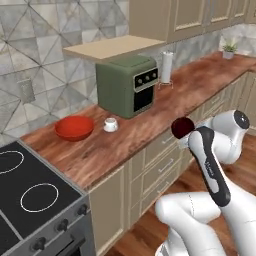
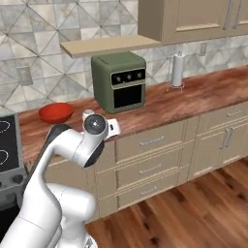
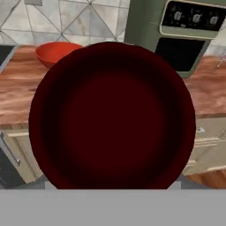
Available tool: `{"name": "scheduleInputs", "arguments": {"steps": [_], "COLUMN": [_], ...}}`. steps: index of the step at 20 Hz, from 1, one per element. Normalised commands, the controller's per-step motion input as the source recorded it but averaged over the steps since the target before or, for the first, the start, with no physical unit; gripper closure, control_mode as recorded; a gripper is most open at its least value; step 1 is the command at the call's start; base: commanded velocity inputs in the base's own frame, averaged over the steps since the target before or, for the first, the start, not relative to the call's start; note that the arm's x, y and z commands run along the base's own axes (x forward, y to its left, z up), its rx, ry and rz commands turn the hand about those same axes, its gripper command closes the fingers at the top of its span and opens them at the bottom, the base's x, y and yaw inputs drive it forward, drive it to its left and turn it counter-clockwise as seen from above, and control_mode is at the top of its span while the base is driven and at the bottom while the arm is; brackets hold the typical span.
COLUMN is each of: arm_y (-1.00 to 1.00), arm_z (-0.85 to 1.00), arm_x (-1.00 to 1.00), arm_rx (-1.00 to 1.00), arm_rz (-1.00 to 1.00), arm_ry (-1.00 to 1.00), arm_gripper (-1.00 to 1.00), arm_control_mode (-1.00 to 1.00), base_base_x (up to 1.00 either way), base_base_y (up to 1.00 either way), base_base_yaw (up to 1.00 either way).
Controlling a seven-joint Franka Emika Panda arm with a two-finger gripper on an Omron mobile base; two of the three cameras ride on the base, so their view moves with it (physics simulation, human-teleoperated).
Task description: Clear the mugs and bowl far away from the sink.
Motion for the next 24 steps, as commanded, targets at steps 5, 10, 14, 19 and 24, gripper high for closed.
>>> {"name": "scheduleInputs", "arguments": {"steps": [5, 10, 14, 19, 24], "arm_y": [0.00, 0.00, 0.00, 0.00, 0.38], "arm_z": [0.00, 0.00, 0.00, 0.00, -0.46], "arm_x": [0.00, 0.00, 0.00, 0.00, 0.56], "arm_rx": [0.00, 0.00, 0.00, 0.00, -0.11], "arm_rz": [0.00, 0.00, 0.00, 0.00, 0.00], "arm_ry": [0.00, 0.00, 0.00, 0.00, 0.41], "arm_gripper": [1.00, 1.00, 1.00, 1.00, 1.00], "arm_control_mode": [1.00, 1.00, 1.00, 1.00, -1.00], "base_base_x": [1.00, 0.65, 0.08, 0.10, 0.00], "base_base_y": [0.00, 0.00, 0.00, 0.00, 0.00], "base_base_yaw": [0.63, 0.67, 0.54, 0.01, 0.00]}}
